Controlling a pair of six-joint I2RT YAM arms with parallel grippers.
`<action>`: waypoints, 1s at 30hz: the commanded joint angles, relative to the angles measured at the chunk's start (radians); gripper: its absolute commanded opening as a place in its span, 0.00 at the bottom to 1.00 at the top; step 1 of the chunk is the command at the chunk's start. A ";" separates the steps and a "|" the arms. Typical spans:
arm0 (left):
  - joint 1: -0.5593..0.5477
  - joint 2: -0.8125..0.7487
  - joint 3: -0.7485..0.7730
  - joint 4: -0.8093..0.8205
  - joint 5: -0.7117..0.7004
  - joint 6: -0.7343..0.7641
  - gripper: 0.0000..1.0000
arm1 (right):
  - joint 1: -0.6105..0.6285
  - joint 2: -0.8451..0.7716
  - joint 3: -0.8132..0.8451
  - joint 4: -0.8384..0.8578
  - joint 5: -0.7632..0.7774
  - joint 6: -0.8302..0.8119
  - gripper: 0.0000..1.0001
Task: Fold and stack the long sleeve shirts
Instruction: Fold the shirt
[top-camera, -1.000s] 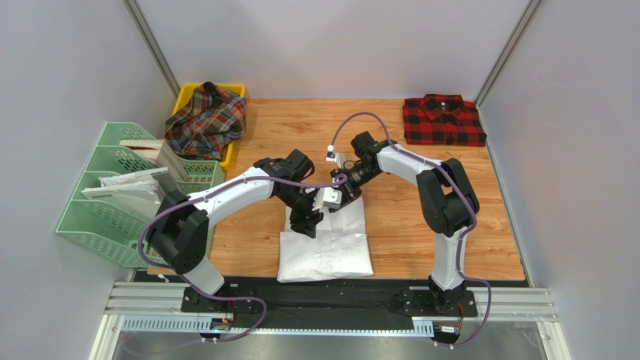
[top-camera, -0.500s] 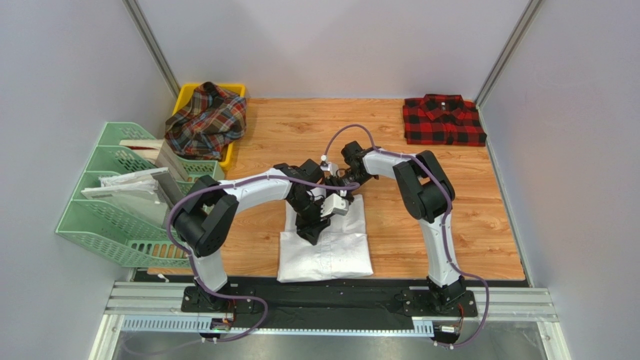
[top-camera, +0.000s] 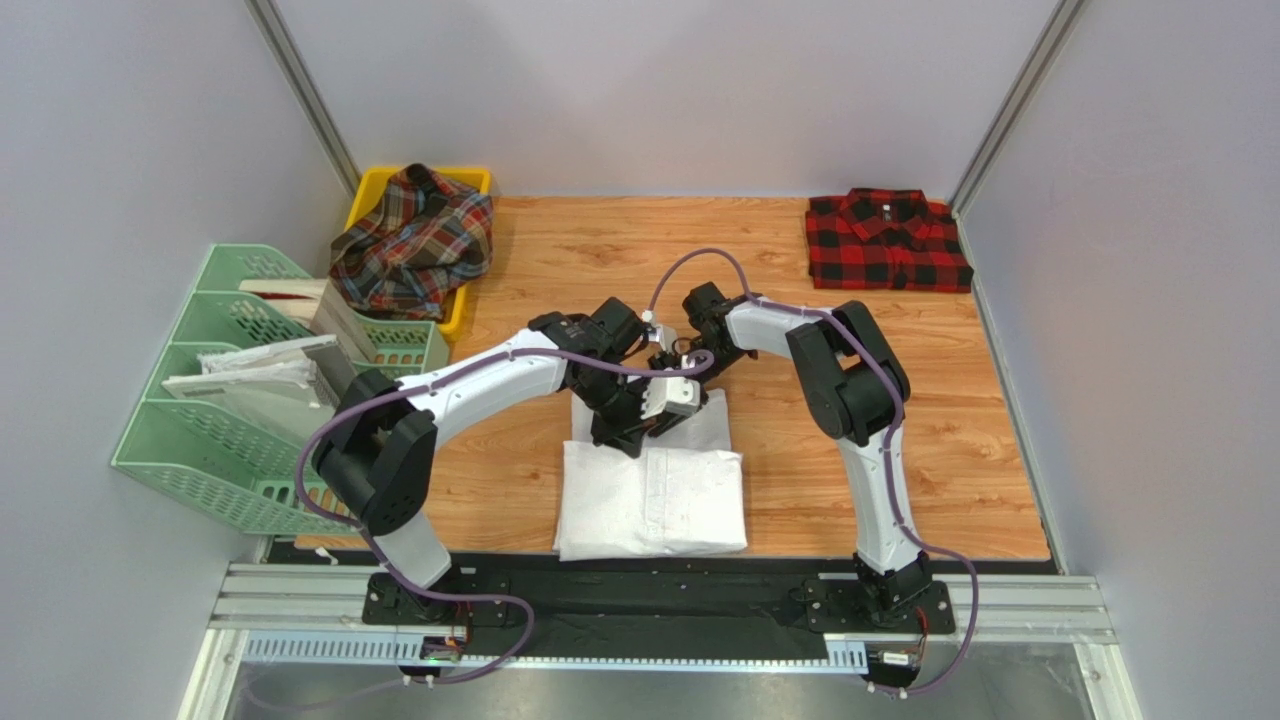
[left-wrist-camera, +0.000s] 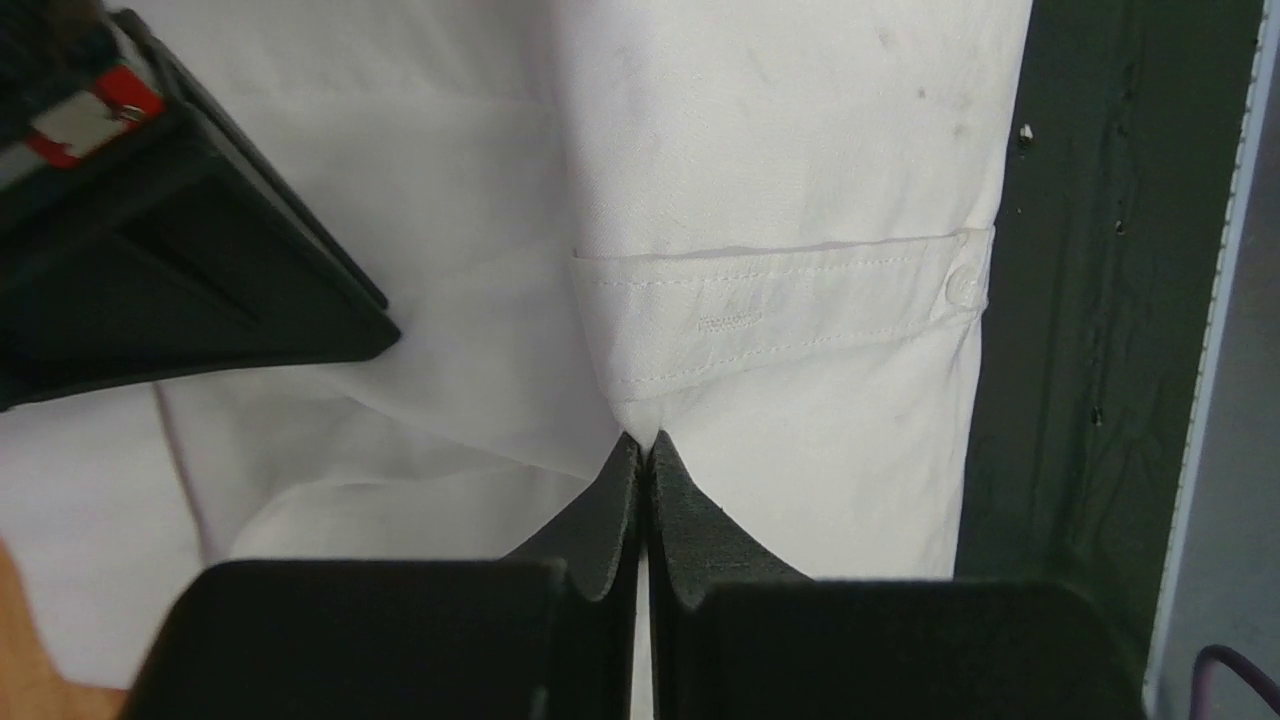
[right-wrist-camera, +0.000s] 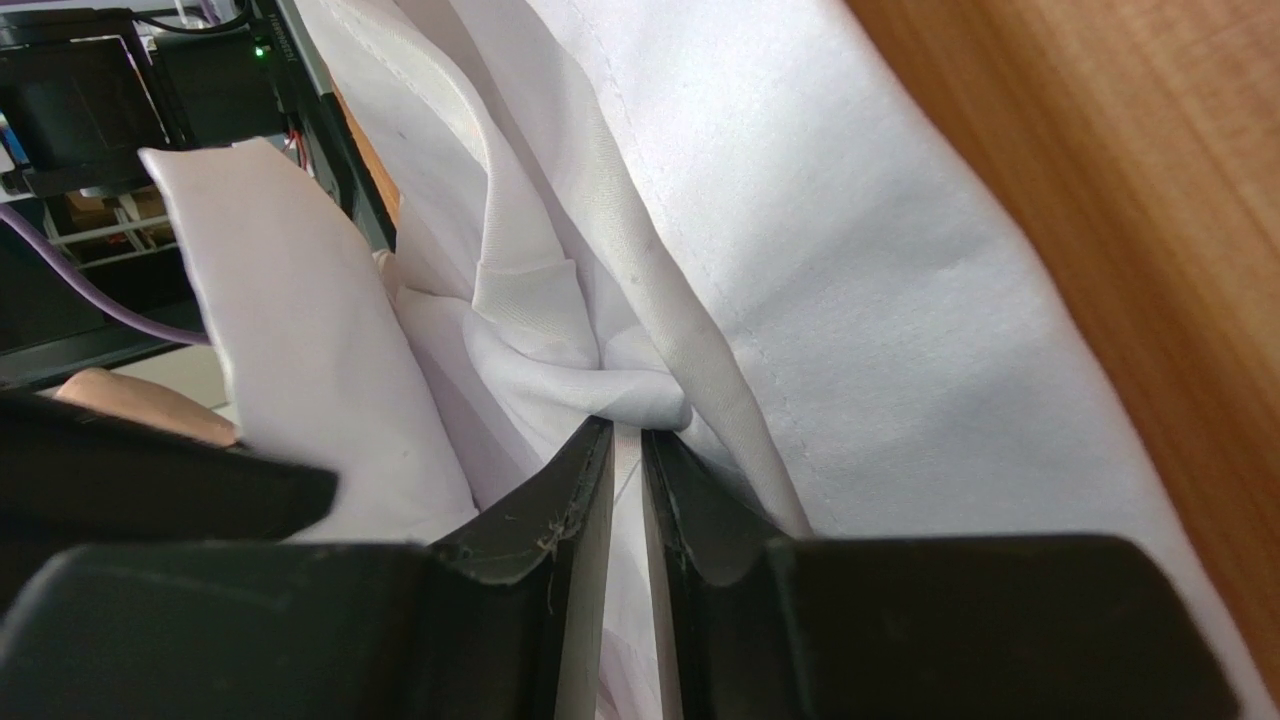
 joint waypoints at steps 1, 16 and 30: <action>0.032 0.024 0.079 -0.008 -0.060 0.065 0.00 | 0.001 -0.007 -0.016 0.003 0.031 -0.045 0.21; 0.017 0.133 0.050 0.061 -0.131 0.072 0.00 | 0.023 -0.053 -0.088 -0.013 0.007 -0.055 0.21; -0.038 0.053 -0.100 0.090 -0.106 0.059 0.00 | -0.037 -0.110 0.091 -0.195 -0.015 -0.081 0.31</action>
